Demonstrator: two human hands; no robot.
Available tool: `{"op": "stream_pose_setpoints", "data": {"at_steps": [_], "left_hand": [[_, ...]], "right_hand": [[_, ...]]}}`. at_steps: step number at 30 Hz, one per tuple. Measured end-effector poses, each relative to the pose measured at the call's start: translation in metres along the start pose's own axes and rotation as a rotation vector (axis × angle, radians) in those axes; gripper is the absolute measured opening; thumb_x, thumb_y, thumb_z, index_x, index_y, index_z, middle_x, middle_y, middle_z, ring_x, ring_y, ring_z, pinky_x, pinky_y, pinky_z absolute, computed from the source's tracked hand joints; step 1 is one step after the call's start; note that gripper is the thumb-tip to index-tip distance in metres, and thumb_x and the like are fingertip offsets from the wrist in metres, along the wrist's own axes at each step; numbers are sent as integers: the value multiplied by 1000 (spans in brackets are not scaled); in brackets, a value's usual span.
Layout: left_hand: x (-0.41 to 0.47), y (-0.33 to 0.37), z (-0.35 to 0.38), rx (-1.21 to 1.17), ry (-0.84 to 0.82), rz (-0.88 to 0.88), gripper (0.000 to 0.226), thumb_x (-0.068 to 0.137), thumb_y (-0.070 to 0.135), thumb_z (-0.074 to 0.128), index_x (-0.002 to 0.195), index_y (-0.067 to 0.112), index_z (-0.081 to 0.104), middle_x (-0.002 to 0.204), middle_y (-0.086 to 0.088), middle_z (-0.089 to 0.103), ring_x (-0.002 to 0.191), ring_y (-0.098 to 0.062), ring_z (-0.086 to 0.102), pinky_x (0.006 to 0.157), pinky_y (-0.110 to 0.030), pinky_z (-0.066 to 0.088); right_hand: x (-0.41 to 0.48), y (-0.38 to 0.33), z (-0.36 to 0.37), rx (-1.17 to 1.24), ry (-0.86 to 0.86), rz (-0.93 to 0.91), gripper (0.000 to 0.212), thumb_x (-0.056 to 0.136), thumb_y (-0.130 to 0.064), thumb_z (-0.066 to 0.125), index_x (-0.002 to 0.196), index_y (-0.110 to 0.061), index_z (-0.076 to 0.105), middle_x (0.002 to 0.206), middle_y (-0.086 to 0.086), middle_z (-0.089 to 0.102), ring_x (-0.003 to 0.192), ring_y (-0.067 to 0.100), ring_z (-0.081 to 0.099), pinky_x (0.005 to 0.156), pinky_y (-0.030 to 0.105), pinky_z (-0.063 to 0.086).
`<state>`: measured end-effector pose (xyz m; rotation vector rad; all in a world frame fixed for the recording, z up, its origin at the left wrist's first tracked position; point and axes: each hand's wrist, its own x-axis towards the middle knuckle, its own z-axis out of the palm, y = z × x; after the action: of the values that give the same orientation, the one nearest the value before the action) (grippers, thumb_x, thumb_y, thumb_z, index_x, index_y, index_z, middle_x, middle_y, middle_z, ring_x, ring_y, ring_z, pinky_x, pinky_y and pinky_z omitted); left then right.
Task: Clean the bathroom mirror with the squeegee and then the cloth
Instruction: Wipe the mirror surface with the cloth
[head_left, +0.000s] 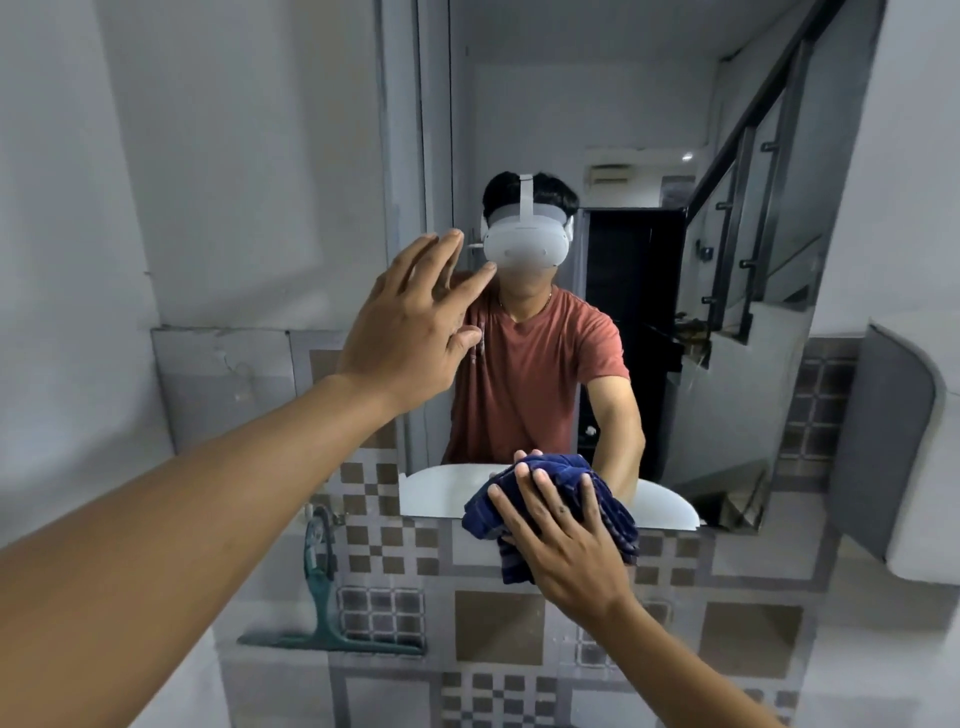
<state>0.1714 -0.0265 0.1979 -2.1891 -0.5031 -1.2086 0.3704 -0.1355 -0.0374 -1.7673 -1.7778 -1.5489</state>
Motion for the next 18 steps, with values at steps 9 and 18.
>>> {"op": "stream_pose_setpoints", "data": {"at_steps": [9, 18], "left_hand": [[2, -8, -2, 70, -24, 65, 68, 87, 41, 68, 148, 21, 47, 156, -19, 38, 141, -38, 36, 110, -50, 39], [2, -7, -4, 32, -42, 55, 68, 86, 40, 68, 148, 22, 47, 156, -18, 37, 141, -37, 35, 111, -50, 38]], "right_hand": [[57, -50, -5, 93, -16, -69, 74, 98, -36, 54, 160, -19, 19, 167, 10, 16, 156, 27, 9, 122, 59, 2], [83, -85, -6, 235, -33, -283, 53, 101, -34, 44, 150, -15, 43, 158, 10, 41, 152, 26, 26, 123, 53, 7]]}}
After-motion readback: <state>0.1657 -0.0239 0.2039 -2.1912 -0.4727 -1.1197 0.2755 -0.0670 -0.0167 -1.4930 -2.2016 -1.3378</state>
